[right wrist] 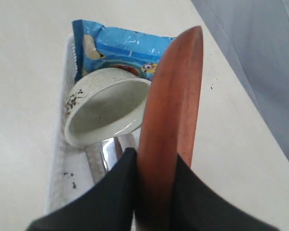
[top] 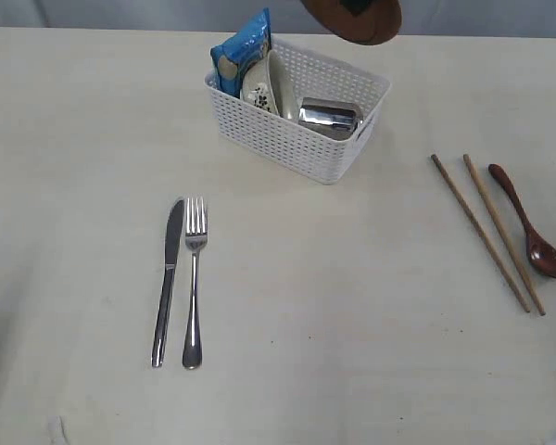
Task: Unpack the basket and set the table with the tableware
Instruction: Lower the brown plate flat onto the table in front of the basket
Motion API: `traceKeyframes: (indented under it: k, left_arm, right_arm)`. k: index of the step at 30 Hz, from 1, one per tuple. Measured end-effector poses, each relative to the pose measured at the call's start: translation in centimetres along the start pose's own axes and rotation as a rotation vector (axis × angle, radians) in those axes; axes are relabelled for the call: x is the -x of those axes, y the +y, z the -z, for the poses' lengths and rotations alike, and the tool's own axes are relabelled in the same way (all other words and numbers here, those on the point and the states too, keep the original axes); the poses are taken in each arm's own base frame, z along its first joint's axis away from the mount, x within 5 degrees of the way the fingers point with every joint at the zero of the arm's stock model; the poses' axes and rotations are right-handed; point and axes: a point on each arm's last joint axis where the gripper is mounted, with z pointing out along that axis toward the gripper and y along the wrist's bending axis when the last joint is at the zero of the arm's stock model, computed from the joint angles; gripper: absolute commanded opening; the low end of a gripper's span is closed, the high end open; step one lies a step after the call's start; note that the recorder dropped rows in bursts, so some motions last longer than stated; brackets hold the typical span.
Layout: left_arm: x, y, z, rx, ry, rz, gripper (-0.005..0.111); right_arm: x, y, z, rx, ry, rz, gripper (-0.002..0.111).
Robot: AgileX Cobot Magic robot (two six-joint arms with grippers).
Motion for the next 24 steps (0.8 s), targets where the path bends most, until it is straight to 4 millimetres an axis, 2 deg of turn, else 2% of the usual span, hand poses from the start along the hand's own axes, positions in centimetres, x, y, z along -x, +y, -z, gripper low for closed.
traceKeyframes:
  k: [7, 10, 18, 24]
  left_arm:
    - [0.0, 0.0, 0.0, 0.000, 0.000, 0.000, 0.000]
    - [0.0, 0.0, 0.0, 0.000, 0.000, 0.000, 0.000]
    - [0.0, 0.0, 0.0, 0.000, 0.000, 0.000, 0.000]
    - [0.0, 0.0, 0.0, 0.000, 0.000, 0.000, 0.000]
  right_arm:
    - [0.1, 1.6, 3.3, 0.092, 0.053, -0.048, -0.001]
    - [0.0, 3.2, 4.1, 0.149, 0.093, -0.039, -0.001]
    - [0.5, 10.2, 5.2, 0.263, 0.116, 0.074, -0.001]
    - [-0.8, 15.3, 3.7, 0.255, 0.194, 0.193, -0.001]
